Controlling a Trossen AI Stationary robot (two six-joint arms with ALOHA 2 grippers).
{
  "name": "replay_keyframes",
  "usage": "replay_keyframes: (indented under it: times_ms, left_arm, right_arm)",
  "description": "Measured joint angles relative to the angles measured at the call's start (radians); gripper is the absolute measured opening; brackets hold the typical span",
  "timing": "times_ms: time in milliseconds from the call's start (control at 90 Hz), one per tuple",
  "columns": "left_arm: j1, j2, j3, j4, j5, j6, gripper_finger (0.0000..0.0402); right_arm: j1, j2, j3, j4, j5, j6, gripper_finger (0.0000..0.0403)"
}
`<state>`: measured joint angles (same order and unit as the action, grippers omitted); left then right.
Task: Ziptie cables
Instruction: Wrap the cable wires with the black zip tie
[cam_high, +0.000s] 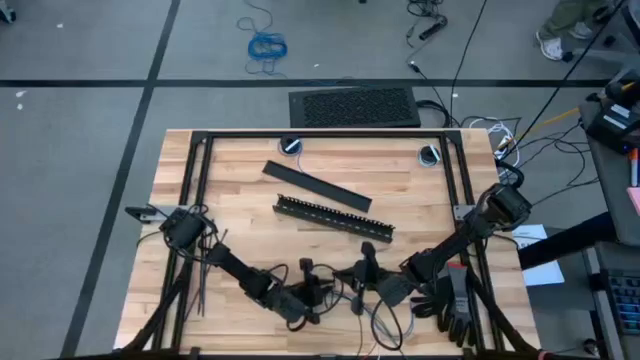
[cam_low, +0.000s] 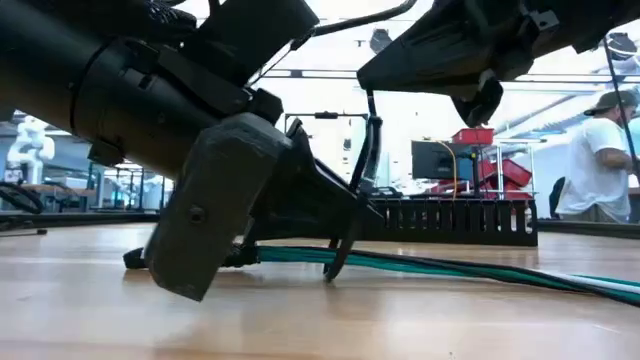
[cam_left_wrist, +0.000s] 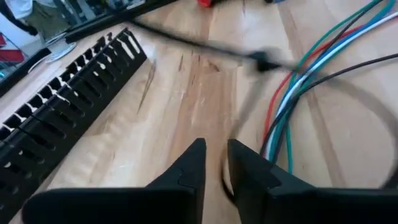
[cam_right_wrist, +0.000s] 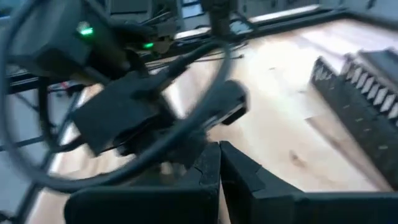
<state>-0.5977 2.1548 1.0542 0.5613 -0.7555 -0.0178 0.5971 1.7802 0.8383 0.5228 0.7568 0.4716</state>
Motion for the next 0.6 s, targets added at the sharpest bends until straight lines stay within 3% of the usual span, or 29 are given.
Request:
replay_keyframes:
  times_ms: [289, 500, 600]
  left_arm:
    - [-0.008, -0.031, 0.001, -0.024, -0.071, -0.031, 0.0070]
    - [-0.004, -0.122, 0.002, -0.398, -0.150, -0.309, 0.0079]
    - [-0.016, -0.134, 0.002, -0.421, -0.151, -0.358, 0.0082]
  right_arm:
    - [-0.002, 0.000, 0.000, -0.142, -0.016, 0.077, 0.0000]
    - [0.007, 0.000, 0.000, -0.127, 0.023, 0.065, 0.0000]
    - [0.007, 0.000, 0.000, -0.129, 0.022, 0.063, 0.0000]
